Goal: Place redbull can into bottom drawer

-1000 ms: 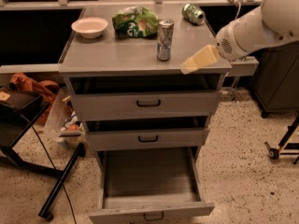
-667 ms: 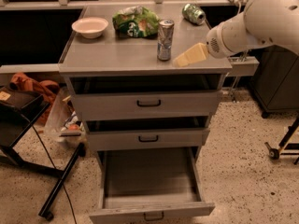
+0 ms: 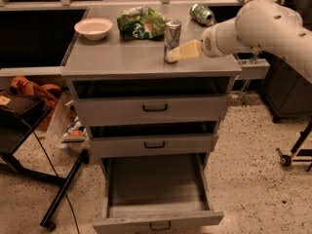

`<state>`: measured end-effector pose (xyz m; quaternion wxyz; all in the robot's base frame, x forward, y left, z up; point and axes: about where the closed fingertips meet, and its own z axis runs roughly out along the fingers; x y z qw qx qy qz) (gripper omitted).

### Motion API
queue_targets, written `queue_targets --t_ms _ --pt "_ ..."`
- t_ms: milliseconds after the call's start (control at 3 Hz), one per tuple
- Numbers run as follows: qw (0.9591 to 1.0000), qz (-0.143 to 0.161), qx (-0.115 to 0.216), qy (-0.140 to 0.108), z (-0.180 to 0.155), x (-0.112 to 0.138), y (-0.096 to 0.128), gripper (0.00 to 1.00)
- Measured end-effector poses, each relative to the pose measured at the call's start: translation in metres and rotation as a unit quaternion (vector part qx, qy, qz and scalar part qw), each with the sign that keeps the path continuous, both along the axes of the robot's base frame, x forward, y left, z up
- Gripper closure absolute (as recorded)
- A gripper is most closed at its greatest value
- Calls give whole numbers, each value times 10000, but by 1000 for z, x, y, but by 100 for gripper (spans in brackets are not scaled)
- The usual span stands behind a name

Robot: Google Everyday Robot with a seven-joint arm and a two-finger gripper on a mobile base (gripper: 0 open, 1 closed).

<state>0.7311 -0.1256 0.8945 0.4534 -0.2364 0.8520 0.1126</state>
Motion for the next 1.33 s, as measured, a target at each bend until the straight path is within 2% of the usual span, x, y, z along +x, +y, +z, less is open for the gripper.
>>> queue_targets --t_ms 333,667,1333 --pt "9994 149 311 -36 -1 16 22 0" --pt "9984 273 488 -58 -2 28 37 0" --pt "9943 641 856 4 -8 67 62 0"
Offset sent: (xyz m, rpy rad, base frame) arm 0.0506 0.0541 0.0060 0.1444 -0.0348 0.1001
